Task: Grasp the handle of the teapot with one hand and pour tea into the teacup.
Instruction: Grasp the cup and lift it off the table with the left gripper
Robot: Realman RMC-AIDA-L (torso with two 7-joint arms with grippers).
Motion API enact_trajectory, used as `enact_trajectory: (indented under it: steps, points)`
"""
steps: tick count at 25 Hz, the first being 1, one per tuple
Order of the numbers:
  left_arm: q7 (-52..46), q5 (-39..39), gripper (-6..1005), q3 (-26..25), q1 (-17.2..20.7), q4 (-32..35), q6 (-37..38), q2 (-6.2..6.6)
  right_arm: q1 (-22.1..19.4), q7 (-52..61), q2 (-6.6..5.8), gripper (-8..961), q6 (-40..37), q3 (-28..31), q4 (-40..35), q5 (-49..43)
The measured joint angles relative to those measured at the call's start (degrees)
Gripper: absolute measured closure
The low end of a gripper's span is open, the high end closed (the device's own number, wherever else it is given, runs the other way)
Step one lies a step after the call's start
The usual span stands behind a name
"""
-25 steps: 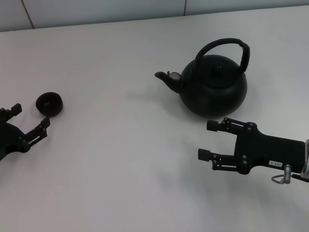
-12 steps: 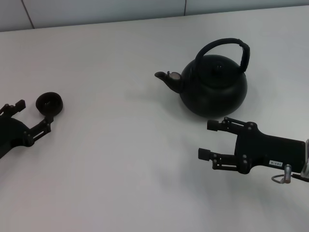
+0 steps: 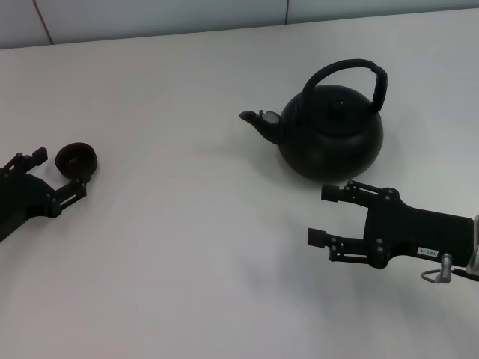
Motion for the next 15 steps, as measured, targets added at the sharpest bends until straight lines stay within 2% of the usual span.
enact_trajectory:
  steps: [15]
  points:
    - [0.2,0.1,154,0.4,-2.1,-0.8,-3.3,-0.05,0.1,0.0,0.0,127,0.1,0.0,0.0,0.1]
